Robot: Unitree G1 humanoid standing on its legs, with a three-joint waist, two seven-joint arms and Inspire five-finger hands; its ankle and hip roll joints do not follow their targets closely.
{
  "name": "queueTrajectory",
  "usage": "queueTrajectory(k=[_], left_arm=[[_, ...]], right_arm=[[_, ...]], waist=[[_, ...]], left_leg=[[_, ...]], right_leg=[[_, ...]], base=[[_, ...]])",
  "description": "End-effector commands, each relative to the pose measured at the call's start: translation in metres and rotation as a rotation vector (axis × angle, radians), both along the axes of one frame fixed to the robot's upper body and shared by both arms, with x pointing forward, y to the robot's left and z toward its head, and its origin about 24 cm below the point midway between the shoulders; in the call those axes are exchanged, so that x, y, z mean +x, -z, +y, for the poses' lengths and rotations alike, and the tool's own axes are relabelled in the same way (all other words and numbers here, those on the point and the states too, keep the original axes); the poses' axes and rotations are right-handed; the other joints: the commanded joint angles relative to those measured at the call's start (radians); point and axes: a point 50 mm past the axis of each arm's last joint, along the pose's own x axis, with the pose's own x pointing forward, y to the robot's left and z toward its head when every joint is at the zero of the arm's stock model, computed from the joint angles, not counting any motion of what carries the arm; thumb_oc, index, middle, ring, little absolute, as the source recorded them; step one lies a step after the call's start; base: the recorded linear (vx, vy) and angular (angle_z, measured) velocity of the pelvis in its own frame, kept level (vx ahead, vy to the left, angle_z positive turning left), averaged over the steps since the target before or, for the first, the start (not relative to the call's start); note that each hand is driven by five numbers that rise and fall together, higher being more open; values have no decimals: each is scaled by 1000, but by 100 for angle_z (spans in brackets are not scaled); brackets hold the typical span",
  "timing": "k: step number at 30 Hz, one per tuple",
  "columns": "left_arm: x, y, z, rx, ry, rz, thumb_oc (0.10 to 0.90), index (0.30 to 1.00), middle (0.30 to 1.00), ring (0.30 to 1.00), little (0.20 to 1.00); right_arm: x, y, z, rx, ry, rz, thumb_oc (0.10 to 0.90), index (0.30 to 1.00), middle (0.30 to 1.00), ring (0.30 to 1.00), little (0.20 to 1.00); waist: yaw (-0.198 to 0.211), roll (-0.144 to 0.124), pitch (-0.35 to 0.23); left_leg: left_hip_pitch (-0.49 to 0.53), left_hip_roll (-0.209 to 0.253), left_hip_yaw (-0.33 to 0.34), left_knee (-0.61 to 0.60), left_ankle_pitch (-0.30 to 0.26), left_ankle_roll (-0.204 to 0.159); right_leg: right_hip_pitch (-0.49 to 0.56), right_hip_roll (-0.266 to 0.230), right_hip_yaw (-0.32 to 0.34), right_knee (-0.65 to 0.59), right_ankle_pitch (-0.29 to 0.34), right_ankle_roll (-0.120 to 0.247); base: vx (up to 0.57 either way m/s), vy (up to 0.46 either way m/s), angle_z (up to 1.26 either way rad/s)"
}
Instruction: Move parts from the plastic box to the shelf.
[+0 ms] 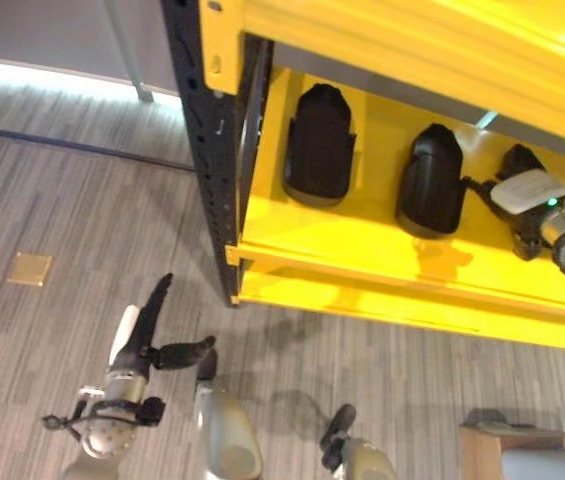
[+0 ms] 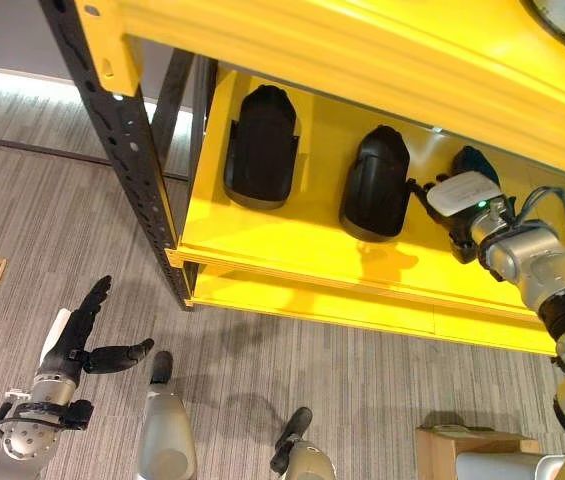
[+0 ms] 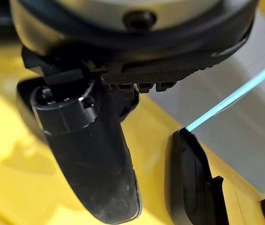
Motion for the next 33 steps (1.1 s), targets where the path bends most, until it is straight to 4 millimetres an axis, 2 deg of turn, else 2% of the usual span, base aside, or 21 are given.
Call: queueTrajectory(k=[1, 2, 7, 8, 9, 13, 18, 22, 29, 33], left_arm=[[0, -21, -2, 24, -1, -136, 900, 1000, 1000, 1000, 1000], [0, -21, -1, 28, 2, -135, 900, 1000, 1000, 1000, 1000], [-4, -13, -4, 12, -25, -109, 900, 1000, 1000, 1000, 1000], [-4, -14, -3, 19, -18, -107, 900, 1000, 1000, 1000, 1000], [-5, -11, -3, 17, -26, -93, 900, 1000, 1000, 1000, 1000], [-11, -8, -3, 21, -28, -68, 900, 1000, 1000, 1000, 1000], [-14, -3, -4, 45, -12, -32, 900, 1000, 1000, 1000, 1000], [-14, -1, -5, 55, -9, -22, 900, 1000, 1000, 1000, 1000], [-13, 0, -7, 76, -5, -16, 900, 1000, 1000, 1000, 1000], [-11, 2, -9, 72, -4, -19, 900, 1000, 1000, 1000, 1000]], right_arm=[[-9, -52, -7, 184, 12, -284, 900, 1000, 1000, 1000, 1000], [-10, -51, -9, 188, 15, -284, 900, 1000, 1000, 1000, 1000], [-27, -25, 7, 440, -94, -369, 900, 1000, 1000, 1000, 1000], [-30, -23, 5, 445, -85, -369, 900, 1000, 1000, 1000, 1000], [-33, -13, 15, 502, -128, -368, 900, 1000, 1000, 1000, 1000], [-49, 1, 27, 562, -181, -396, 900, 1000, 1000, 1000, 1000], [-59, 26, 45, 669, -230, -375, 900, 1000, 1000, 1000, 1000], [-59, 35, 56, 717, -252, -377, 900, 1000, 1000, 1000, 1000], [-52, 51, 88, 805, -316, -342, 900, 1000, 1000, 1000, 1000], [-41, 59, 108, 816, -330, -340, 900, 1000, 1000, 1000, 1000]], waist=[[-20, -24, -91], [-17, -26, -91], [-57, -13, -98], [-48, -17, -98], [-65, -9, -102], [-78, -1, -110], [-90, 12, -114], [-91, 15, -115], [-94, 24, -111], [-87, 33, -108]], left_leg=[[-16, 4, 0, -80, 73, 40], [-16, 5, -1, -80, 73, 40], [-1, 11, 16, -79, 68, 40], [0, 11, 16, -79, 68, 40], [7, 14, 21, -79, 65, 40], [18, 19, 35, -77, 62, 39], [31, 23, 50, -77, 61, 35], [36, 22, 57, -78, 60, 35], [39, 21, 66, -75, 59, 33], [39, 17, 70, -71, 57, 37]], right_leg=[[36, -1, 40, 95, -65, 2], [36, -1, 39, 95, -66, 2], [37, 0, 55, 93, -69, 1], [37, 0, 55, 92, -69, 1], [38, 0, 63, 89, -70, 1], [39, 1, 76, 85, -72, 1], [41, -1, 88, 80, -76, 2], [42, -2, 93, 78, -75, 3], [41, -8, 102, 78, -77, 2], [42, -11, 103, 78, -73, 2]], base=[[-2, 8, -13], [6, 4, -10], [0, 6, -8], [0, 4, -20], [3, -2, -10], [6, 2, -13], [1, -2, -15], [-1, -7, -10], [0, 0, 0], [0, 0, 0]])
